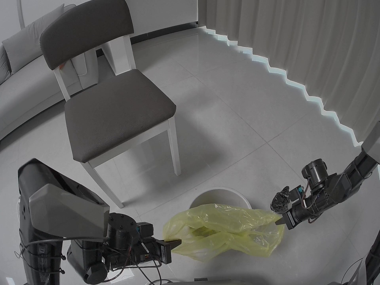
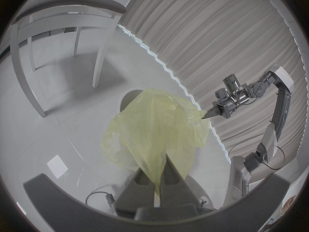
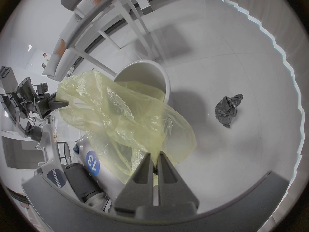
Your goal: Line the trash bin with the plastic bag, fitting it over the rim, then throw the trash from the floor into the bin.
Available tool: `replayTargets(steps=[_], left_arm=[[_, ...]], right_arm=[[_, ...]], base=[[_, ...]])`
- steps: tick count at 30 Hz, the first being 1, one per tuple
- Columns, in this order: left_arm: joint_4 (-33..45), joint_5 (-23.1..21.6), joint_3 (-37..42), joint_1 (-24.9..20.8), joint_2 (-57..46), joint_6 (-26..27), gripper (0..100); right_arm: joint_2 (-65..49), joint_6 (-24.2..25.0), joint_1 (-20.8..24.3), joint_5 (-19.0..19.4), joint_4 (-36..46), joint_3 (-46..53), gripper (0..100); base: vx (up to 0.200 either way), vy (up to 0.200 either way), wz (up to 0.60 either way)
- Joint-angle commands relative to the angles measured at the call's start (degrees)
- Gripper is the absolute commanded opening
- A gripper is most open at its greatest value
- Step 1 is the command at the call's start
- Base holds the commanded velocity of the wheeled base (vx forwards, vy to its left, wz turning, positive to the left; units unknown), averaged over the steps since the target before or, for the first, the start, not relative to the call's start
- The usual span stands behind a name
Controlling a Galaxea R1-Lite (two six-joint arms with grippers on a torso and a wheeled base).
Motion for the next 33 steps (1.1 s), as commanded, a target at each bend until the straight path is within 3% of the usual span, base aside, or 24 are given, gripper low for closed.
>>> replayTargets(steps=[1,8,14,15,19,25,33], left_arm=[[-0.9,-1.4,-6.1,3.3,6.5,0.2,0],[-0.6,-1.8,-9.6,5.2,8.5,0.2,0],[-1.0,-1.1,-8.1,4.2,9.3,0.1,0],[-1.0,-1.0,-7.6,3.8,9.0,0.1,0],[-1.0,-0.2,-5.7,3.2,7.9,0.2,0],[-1.0,-0.2,-9.4,3.6,7.7,0.3,0],[-1.0,-0.1,-9.8,3.7,7.4,0.2,0]], right_arm=[[10.3,0.1,-0.8,0.2,-0.9,-7.8,0],[13.7,0.3,-1.9,0.3,-0.5,-15.0,0],[13.4,-0.3,-1.9,0.2,-0.5,-13.1,0],[13.3,-0.9,-1.9,0.2,-0.6,-11.9,100],[9.8,-3.4,-2.2,0.1,-1.0,-6.9,100],[0.7,-4.5,-2.7,0.2,-0.6,-4.2,100],[-3.1,-3.8,1.9,0.2,-0.7,-7.3,100]], base=[[0.0,0.0,0.0],[0.0,0.0,0.0],[0.0,0.0,0.0],[0.0,0.0,0.0],[0.0,0.0,0.0],[0.0,0.0,0.0],[0.0,0.0,0.0]])
